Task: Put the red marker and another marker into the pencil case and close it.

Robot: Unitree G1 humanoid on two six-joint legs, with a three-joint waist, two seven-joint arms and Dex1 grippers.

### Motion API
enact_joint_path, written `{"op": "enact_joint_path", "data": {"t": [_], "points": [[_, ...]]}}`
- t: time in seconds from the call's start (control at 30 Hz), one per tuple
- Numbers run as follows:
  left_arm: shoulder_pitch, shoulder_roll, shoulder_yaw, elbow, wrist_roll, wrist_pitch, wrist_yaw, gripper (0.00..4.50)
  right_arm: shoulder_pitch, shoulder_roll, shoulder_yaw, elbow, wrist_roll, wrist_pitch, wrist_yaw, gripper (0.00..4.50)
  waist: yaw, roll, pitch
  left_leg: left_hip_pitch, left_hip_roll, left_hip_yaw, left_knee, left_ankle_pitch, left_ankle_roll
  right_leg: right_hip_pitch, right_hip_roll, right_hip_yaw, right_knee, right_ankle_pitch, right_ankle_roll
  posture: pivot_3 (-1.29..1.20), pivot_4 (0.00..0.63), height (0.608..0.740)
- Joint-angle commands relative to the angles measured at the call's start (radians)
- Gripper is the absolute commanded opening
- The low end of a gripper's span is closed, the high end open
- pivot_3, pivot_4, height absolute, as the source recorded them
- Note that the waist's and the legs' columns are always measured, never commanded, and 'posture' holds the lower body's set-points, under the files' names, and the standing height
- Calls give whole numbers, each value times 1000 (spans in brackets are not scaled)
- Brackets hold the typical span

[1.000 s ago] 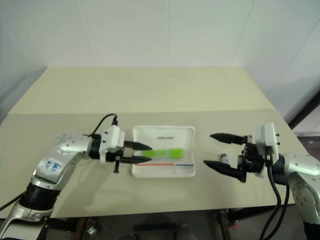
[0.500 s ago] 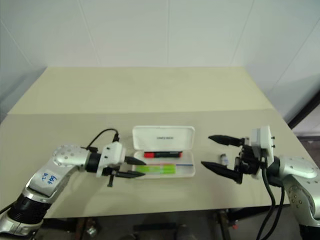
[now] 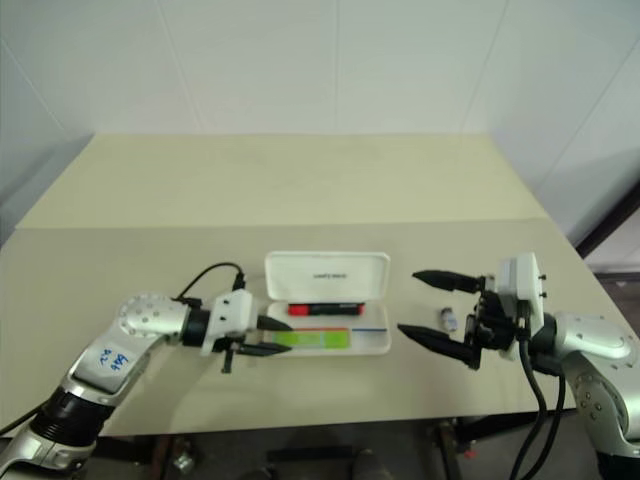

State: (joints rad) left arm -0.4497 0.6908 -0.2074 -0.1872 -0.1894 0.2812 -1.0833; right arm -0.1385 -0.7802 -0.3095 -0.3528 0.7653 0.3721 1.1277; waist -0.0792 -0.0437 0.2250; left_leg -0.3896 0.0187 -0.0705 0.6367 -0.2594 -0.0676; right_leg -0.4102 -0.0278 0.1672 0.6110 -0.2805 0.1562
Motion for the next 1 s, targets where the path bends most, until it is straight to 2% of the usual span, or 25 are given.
{"op": "enact_joint_path", "data": {"t": [0.03, 0.5, 0.83, 1.0], "points": [[-23, -11, 5, -22, -2, 6, 12, 1168, 8, 5, -4, -36, 2, -15, -5, 4500, 0, 0, 0, 0, 0, 0, 0, 0, 0, 0, 0, 0, 0, 0, 0, 0, 150, 740], [-35, -33, -8, -12, -2, 31, 20, 1168, 9, 10, -7, -50, 1, -15, -18, 4500, 0, 0, 0, 0, 0, 0, 0, 0, 0, 0, 0, 0, 1, 0, 0, 0, 150, 740], [-46, -77, 0, -16, -19, 57, 51, 4432, 3, 19, -1, -48, -6, -21, -27, 4500, 1, 0, 0, 1, 0, 0, 0, 0, 0, 0, 0, 0, 2, 0, 0, 0, 150, 740], [-51, -97, 7, -25, -38, 69, 43, 4474, -6, 30, 13, -43, -14, -26, -34, 4500, 1, 0, 0, 1, 0, 0, 0, 0, 0, 0, 0, 0, 3, 0, 0, 0, 150, 740]]}}
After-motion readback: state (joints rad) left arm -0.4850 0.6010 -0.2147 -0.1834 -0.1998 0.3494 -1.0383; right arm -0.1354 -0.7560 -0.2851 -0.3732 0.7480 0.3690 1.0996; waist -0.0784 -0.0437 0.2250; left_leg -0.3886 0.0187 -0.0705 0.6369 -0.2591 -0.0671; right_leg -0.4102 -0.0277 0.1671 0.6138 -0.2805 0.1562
